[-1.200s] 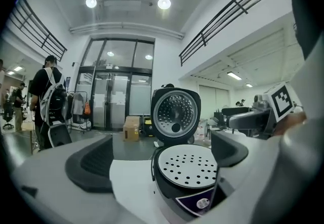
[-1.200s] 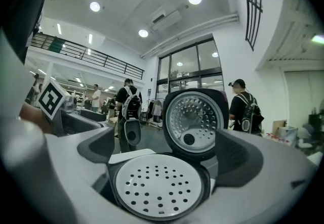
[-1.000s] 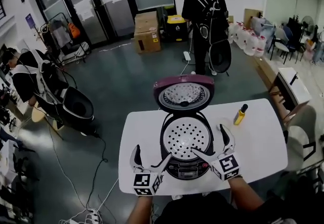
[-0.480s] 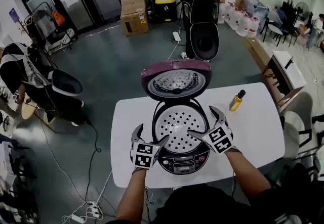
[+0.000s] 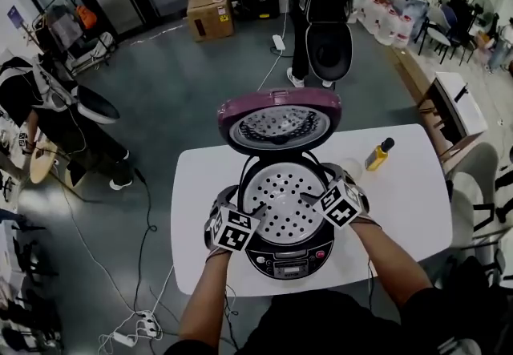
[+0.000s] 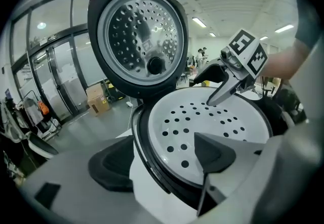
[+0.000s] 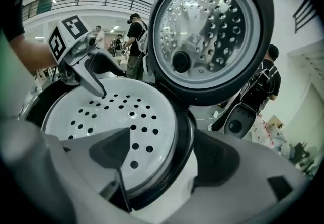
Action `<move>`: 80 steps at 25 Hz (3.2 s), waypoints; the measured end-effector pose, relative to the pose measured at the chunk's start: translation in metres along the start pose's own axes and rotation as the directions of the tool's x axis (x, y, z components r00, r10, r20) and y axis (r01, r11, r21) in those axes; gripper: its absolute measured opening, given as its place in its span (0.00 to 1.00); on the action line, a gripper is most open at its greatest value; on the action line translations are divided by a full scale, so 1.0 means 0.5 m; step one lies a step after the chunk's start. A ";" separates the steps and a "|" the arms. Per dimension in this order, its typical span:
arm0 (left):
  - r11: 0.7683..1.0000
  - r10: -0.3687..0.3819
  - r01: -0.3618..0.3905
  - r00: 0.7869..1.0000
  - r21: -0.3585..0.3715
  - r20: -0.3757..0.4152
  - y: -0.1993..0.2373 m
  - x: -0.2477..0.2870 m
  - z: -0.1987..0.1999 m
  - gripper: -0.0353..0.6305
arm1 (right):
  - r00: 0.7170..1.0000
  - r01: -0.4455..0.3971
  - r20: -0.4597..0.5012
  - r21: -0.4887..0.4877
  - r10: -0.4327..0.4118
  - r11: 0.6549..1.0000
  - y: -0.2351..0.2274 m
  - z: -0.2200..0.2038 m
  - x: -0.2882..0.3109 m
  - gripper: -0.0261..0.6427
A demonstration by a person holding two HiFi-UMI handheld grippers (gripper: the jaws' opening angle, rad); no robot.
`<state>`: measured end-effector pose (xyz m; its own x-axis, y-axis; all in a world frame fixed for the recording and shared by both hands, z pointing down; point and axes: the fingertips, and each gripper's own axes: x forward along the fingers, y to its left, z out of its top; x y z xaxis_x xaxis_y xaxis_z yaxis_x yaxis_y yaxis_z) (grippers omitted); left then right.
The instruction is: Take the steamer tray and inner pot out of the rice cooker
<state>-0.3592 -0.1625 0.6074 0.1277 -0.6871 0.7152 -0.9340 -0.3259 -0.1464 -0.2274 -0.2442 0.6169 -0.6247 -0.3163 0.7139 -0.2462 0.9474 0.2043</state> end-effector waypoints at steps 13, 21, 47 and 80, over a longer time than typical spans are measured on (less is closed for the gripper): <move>0.993 0.116 -0.117 0.991 0.006 0.060 0.023 0.000 0.003 0.29 | 0.990 0.137 -0.010 -0.061 -0.138 0.989 -0.012 -0.011 0.001 0.23; 0.989 0.145 -0.145 0.989 -0.002 0.027 0.035 -0.005 0.004 0.19 | 0.982 0.189 0.037 -0.062 -0.187 0.980 -0.021 0.025 -0.014 0.16; 0.977 0.112 -0.159 0.951 0.145 0.287 -0.058 -0.210 0.223 0.17 | 0.883 0.447 0.160 0.004 -0.442 0.894 -0.054 0.081 -0.316 0.15; 0.995 -0.077 0.065 0.980 0.076 0.182 -0.617 0.243 0.456 0.17 | 0.911 0.411 -0.042 0.081 -0.409 0.908 -0.423 -0.559 -0.477 0.14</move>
<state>0.0207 -0.2933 0.5836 0.2582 -0.7665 0.5880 -0.8959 -0.4178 -0.1512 0.1806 -0.3558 0.5906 -0.4372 -0.6740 0.5955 -0.5406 0.7261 0.4249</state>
